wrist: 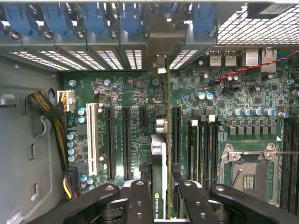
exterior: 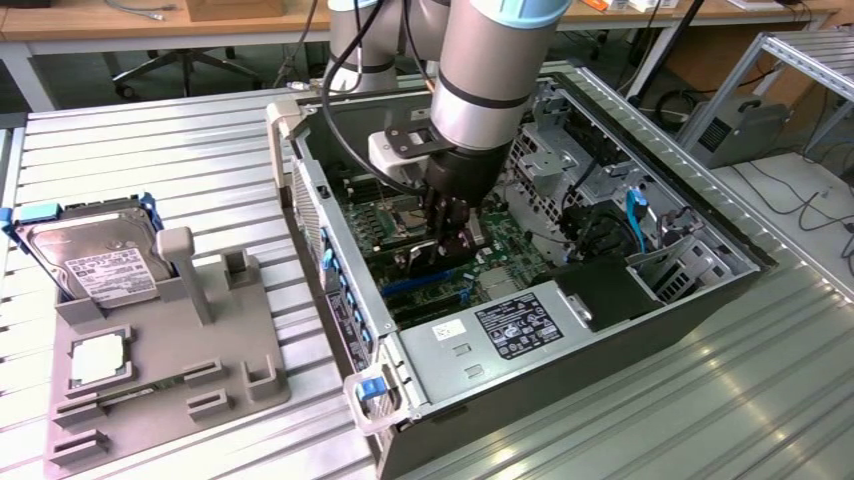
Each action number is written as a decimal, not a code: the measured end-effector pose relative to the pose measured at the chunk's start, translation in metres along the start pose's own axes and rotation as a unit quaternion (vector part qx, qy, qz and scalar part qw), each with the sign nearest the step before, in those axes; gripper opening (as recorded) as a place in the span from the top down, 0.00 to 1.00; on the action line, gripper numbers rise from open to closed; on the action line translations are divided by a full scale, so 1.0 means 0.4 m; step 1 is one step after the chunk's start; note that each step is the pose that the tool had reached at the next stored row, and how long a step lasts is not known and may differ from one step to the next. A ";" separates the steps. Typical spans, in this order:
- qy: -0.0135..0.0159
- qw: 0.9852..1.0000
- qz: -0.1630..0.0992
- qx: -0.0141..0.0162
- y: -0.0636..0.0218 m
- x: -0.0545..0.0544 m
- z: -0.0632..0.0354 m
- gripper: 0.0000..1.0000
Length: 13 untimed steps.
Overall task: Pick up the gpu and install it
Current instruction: 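Insert the gpu into the slot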
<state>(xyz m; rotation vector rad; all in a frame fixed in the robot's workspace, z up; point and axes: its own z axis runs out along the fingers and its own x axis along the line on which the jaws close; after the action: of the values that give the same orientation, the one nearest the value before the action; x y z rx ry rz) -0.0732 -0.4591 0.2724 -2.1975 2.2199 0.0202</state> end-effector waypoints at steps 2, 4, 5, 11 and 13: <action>0.000 1.000 0.000 0.000 0.000 0.000 0.004 0.73; 0.000 1.000 0.000 0.000 0.000 0.000 0.004 0.73; 0.000 1.000 0.000 0.000 0.000 0.000 0.008 0.73; 0.000 1.000 0.000 0.000 0.000 0.000 0.019 0.73; 0.000 1.000 0.000 0.000 0.000 0.000 0.019 0.73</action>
<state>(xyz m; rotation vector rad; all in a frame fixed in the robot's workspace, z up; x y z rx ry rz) -0.0732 -0.4591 0.2647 -2.1975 2.2199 0.0201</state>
